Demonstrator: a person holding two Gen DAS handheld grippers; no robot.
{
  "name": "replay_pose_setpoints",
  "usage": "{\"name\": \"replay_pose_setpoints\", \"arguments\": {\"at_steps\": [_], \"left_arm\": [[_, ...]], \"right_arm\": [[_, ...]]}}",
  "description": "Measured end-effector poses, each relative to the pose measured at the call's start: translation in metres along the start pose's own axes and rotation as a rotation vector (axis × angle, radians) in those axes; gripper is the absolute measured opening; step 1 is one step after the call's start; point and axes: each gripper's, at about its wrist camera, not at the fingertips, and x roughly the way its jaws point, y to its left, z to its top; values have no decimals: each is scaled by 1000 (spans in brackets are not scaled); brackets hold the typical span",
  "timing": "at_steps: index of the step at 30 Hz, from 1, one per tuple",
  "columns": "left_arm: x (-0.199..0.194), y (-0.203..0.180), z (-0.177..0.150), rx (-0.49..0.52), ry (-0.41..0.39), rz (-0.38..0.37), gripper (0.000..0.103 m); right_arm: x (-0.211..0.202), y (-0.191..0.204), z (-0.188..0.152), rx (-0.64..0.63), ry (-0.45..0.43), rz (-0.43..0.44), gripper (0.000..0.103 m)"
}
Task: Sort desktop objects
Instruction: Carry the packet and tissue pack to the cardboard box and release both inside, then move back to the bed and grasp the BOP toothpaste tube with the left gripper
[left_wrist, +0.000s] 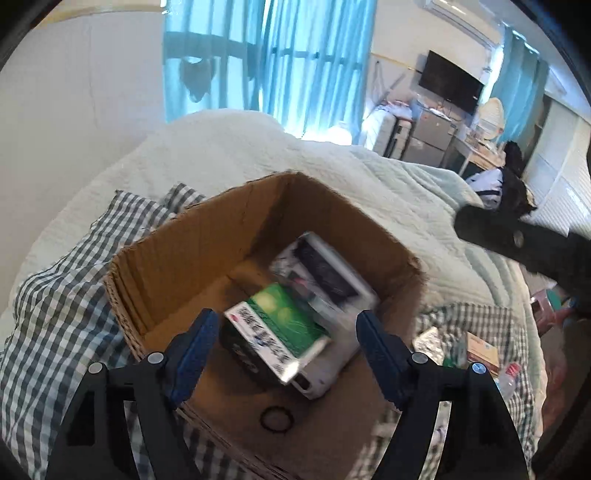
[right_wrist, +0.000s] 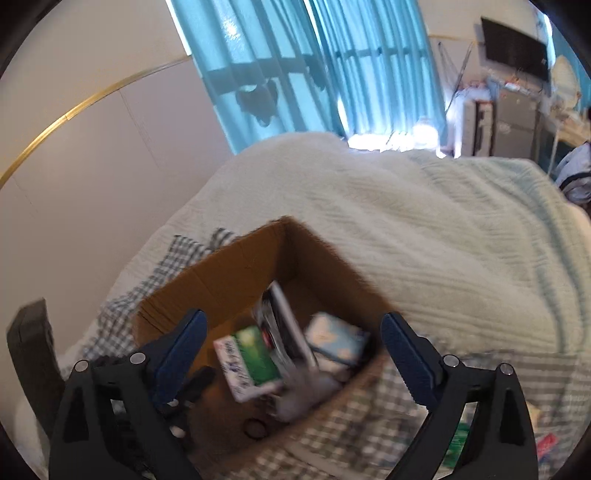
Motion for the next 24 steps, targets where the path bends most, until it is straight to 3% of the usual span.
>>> {"name": "replay_pose_setpoints", "arguments": {"at_steps": [5, 11, 16, 19, 24], "left_arm": [[-18, -46, -19, 45, -6, -99, 84], [-18, -106, -64, 119, 44, -249, 84], [7, -140, -107, 256, 117, -246, 84], [29, -148, -134, 317, 178, -244, 84], [57, -161, -167, 389, 238, -242, 84]], "right_arm": [[-51, -48, -48, -36, -27, -179, 96], [-88, -107, -135, 73, -17, -268, 96], [-76, -152, -209, 191, 62, -346, 96], [-61, -183, -245, 321, 133, -332, 96], [-45, -200, -272, 354, 187, -344, 96]]}}
